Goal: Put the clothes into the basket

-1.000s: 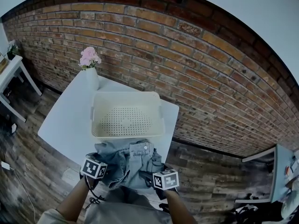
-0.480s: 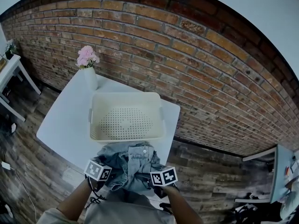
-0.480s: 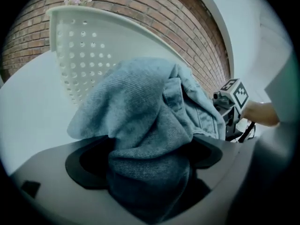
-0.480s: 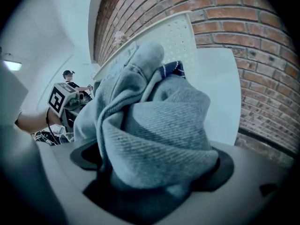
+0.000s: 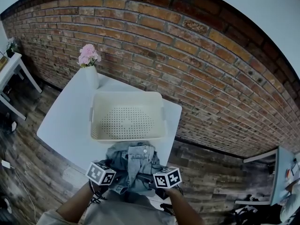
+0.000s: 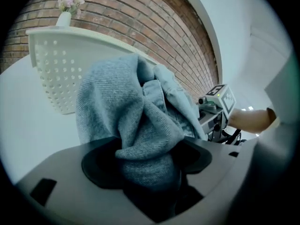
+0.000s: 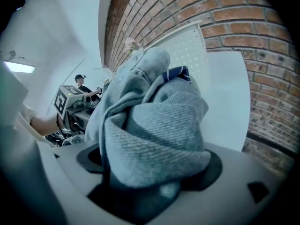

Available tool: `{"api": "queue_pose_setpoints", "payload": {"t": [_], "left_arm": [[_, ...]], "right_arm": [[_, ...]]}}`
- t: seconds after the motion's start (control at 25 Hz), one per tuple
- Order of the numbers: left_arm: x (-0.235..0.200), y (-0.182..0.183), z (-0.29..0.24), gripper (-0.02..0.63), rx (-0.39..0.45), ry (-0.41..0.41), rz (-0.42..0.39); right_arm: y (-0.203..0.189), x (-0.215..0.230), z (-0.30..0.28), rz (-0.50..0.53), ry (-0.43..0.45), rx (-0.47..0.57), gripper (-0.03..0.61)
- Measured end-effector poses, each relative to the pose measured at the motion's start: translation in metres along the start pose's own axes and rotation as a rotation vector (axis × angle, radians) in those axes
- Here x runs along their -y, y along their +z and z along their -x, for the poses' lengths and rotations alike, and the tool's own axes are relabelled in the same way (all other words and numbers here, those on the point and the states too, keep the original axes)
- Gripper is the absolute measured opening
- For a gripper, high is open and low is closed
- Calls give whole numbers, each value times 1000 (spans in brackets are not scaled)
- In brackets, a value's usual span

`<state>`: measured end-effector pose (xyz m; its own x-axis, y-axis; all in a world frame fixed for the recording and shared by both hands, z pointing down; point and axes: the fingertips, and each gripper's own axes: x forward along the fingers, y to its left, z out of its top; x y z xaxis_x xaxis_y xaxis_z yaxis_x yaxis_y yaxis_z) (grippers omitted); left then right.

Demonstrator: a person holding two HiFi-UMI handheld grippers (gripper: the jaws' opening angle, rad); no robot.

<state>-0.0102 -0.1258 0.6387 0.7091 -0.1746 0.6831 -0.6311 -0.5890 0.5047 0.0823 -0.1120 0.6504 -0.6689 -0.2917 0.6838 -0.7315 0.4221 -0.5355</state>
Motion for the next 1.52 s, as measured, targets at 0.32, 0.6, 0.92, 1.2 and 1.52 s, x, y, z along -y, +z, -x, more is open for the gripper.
{"api": "queue_pose_setpoints", "payload": {"t": [0.32,0.6,0.92,1.2,1.52], "left_arm": [[32,14,42,311,54,11,-55],[61,45,86,310,124,41,-148],[79,90,121,308,219,80,-230],[77,133,141,308,282,111,-278],[59,180,156,307,333,144,-321]], "right_arm": [[15,-38,37,58,11,52,422],[46,-72,76,140,-1,147,422],[94,-93,112,247,-27,231,420],[140,-99,125,323,-45,281,420],[194,-99,125,381,-57,324,420]]}}
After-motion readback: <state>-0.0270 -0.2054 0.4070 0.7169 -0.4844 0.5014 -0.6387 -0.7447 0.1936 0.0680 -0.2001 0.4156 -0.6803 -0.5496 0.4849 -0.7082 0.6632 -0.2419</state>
